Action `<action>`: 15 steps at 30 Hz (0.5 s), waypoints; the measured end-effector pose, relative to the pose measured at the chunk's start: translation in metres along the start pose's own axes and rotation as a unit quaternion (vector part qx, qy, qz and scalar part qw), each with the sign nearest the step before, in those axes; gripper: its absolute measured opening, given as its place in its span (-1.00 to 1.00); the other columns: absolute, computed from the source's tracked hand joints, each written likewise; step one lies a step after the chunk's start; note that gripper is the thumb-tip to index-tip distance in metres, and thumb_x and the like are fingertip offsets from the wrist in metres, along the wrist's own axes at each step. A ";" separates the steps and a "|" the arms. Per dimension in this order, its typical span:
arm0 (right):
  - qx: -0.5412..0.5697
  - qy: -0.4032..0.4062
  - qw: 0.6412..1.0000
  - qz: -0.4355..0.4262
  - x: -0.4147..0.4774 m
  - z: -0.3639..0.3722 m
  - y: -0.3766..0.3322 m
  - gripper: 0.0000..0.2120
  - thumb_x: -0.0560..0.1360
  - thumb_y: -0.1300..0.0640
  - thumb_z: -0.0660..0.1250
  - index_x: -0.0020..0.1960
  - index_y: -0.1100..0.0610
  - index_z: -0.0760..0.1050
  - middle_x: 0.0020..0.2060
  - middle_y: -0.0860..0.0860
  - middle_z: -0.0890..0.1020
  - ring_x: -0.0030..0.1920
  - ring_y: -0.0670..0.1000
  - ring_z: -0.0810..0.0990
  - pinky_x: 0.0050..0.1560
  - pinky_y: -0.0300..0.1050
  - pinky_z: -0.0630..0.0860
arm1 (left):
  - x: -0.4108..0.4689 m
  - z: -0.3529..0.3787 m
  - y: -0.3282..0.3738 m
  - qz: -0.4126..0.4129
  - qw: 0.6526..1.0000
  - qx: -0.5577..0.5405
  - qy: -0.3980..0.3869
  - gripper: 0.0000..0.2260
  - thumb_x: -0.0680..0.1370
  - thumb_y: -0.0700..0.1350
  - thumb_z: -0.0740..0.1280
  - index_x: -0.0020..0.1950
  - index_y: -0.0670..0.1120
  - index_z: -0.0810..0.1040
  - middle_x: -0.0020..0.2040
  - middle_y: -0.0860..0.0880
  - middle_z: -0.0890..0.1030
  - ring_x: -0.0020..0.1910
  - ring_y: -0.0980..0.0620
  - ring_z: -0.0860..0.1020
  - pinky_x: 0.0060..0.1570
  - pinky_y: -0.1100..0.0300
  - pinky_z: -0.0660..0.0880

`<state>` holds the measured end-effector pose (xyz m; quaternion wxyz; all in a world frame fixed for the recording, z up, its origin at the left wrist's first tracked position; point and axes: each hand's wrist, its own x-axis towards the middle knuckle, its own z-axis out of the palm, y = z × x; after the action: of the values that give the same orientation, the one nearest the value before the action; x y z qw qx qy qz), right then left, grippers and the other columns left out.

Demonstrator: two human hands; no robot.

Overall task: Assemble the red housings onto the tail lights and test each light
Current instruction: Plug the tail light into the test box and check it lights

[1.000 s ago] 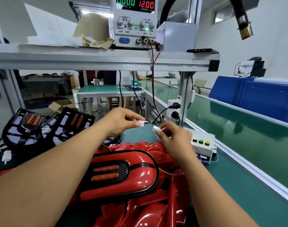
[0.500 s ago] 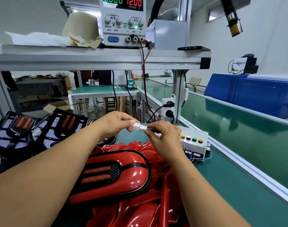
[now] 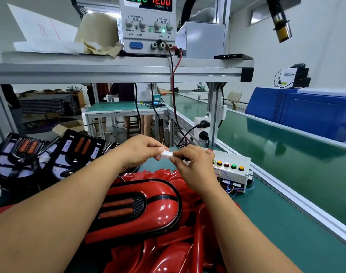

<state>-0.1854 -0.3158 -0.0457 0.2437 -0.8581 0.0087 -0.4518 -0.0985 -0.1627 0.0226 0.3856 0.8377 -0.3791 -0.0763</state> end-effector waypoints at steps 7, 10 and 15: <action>-0.059 -0.057 0.996 0.018 0.002 -0.007 0.007 -0.94 0.51 -0.02 0.38 -0.09 -0.07 0.61 -0.21 -0.21 0.53 0.02 -0.11 0.50 0.04 -0.13 0.00 | -0.002 0.001 -0.004 -0.026 0.999 -0.031 0.022 -0.84 0.61 -0.18 0.31 0.12 -0.16 0.65 -0.28 0.03 0.62 -0.49 0.40 0.47 -0.42 0.55 0.32; -0.057 -0.064 0.996 0.015 0.000 -0.004 0.004 -0.93 0.52 0.05 0.37 -0.13 -0.04 0.59 -0.23 -0.21 0.51 0.00 -0.10 0.48 0.03 -0.11 0.02 | -0.002 0.001 -0.004 -0.045 0.999 -0.025 0.019 -0.82 0.59 -0.13 0.35 0.10 -0.16 0.68 -0.25 0.05 0.64 -0.36 0.38 0.51 -0.27 0.44 0.33; -0.052 -0.068 0.996 0.002 -0.002 -0.001 0.001 -0.93 0.52 0.08 0.37 -0.13 0.02 0.59 -0.25 -0.20 0.51 -0.06 -0.09 0.48 0.04 -0.10 0.07 | -0.003 0.001 -0.002 -0.055 0.998 -0.028 0.006 -0.83 0.58 -0.11 0.35 0.10 -0.11 0.69 -0.23 0.02 0.65 -0.21 0.25 0.52 -0.15 0.36 0.34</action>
<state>-0.1871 -0.3166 -0.0478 0.1993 -0.8985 0.0172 -0.3907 -0.1001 -0.1599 0.0197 0.4064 0.8467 -0.3276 -0.1031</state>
